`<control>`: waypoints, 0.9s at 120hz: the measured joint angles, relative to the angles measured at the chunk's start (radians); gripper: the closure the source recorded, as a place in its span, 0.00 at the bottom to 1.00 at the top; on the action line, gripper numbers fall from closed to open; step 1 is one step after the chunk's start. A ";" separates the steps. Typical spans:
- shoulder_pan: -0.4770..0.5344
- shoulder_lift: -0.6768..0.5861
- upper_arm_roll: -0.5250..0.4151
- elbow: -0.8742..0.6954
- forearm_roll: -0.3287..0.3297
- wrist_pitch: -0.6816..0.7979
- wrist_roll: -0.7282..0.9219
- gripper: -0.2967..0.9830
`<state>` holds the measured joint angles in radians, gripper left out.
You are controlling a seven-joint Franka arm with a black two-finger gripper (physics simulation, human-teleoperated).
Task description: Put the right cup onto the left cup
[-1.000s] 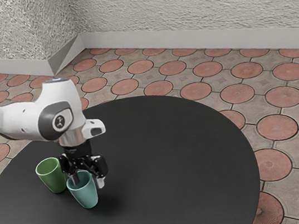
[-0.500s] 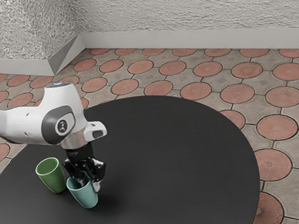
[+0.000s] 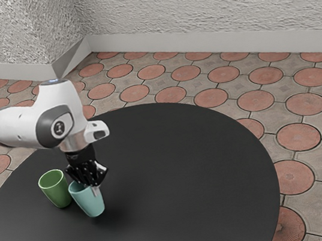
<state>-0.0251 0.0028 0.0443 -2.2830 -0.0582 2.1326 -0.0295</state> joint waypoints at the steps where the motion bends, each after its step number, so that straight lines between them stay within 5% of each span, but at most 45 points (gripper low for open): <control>1: 0.000 -0.005 0.000 0.000 0.003 -0.002 -0.001 0.83; 43: 0.015 -0.156 0.002 0.049 0.120 -0.136 -0.032 0.84; 108: 0.127 -0.099 0.050 0.152 0.167 -0.230 0.030 0.85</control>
<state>0.1023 -0.0963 0.0945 -2.1314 0.1087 1.9023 0.0004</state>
